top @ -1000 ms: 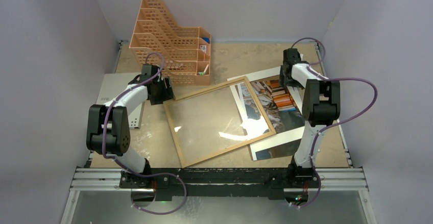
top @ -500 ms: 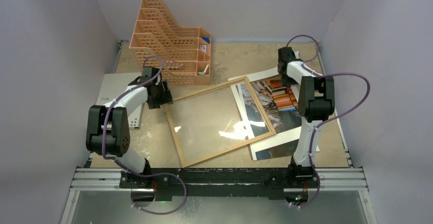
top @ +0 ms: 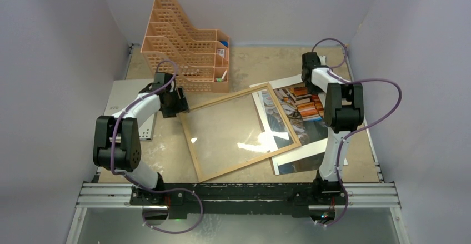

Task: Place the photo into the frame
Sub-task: Pick up the photo frame item at the center of the board, then place the photo frame item in the photo frame.

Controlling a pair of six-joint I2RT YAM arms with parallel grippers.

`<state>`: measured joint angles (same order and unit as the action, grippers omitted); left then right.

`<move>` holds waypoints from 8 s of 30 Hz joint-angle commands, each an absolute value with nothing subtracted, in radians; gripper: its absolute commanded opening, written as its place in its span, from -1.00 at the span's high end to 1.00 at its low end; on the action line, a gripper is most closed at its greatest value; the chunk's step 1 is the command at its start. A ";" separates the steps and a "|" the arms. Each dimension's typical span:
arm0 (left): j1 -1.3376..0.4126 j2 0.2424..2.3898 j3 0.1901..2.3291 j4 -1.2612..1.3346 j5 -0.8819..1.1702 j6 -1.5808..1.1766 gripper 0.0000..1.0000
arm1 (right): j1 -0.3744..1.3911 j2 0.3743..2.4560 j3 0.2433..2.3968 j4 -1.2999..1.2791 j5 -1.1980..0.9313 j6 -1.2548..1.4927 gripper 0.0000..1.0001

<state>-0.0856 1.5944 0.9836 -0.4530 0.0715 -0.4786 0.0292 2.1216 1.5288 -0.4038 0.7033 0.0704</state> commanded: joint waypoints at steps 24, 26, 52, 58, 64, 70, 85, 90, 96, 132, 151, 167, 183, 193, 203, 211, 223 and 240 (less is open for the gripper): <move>-0.078 1.563 1.058 -0.487 0.067 -0.475 -0.26 | 0.004 1.809 1.412 -0.421 0.344 0.383 -0.47; -0.079 1.564 1.060 -0.485 0.078 -0.476 -0.26 | -0.057 1.721 1.318 -0.434 0.268 0.523 -0.48; -0.078 1.619 1.063 -0.505 0.100 -0.464 -0.27 | -0.548 1.477 0.682 -0.391 -0.022 0.928 -0.93; -0.077 1.624 1.072 -0.513 0.031 -0.486 -0.27 | -0.548 1.534 0.691 -0.228 -0.074 0.853 -0.64; -0.071 1.622 1.080 -0.510 0.021 -0.509 -0.27 | -0.546 1.618 0.771 -0.105 -0.107 0.744 -0.53; -0.071 1.623 1.086 -0.495 0.066 -0.518 -0.27 | -0.546 1.646 0.802 -0.006 -0.197 0.670 -0.50; -0.071 1.629 1.072 -0.462 0.110 -0.530 -0.27 | -0.543 1.510 0.710 0.086 -0.314 0.608 0.00; -0.071 1.629 1.066 -0.453 0.116 -0.529 -0.27 | -0.544 1.440 0.680 0.102 -0.336 0.603 0.02; -0.071 1.629 1.068 -0.444 0.124 -0.528 -0.27 | -0.543 1.404 0.619 0.252 -0.477 0.636 -0.22; -0.071 1.606 1.158 -0.483 0.096 -0.528 -0.27 | -0.347 1.242 0.890 0.256 -0.081 0.255 1.00; -0.071 1.619 1.148 -0.479 0.119 -0.533 -0.27 | -0.345 1.187 1.293 0.156 -0.098 0.312 1.00; -0.073 1.683 1.077 -0.401 0.324 -0.511 -0.27 | -0.345 1.316 1.565 0.131 -0.178 0.266 1.00; -0.141 1.780 1.036 -0.325 0.419 -0.477 -0.04 | -0.286 1.275 1.546 0.072 -0.917 0.674 1.00; -0.247 1.775 1.003 -0.295 0.253 -0.464 0.10 | -0.074 1.248 1.511 0.165 -1.017 0.808 1.00; -0.268 1.771 0.993 -0.305 0.055 -0.522 0.64 | -0.067 1.266 1.602 -0.033 -1.068 0.778 1.00; -0.196 1.801 1.034 -0.315 0.042 -0.501 0.71 | -0.066 1.278 1.593 -0.086 -1.093 0.779 1.00; -0.131 1.844 1.140 -0.347 0.033 -0.495 0.32 | 0.061 1.270 1.416 0.223 -1.200 1.065 1.00; -0.122 1.594 1.102 -0.483 -0.281 -0.628 -0.37 | 0.058 1.475 1.217 -0.430 -0.701 0.537 1.00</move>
<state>-0.1371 1.6363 1.0977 -0.4519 -0.1474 -0.5674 0.0643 1.4464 1.3262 -0.3359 -0.8932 0.6857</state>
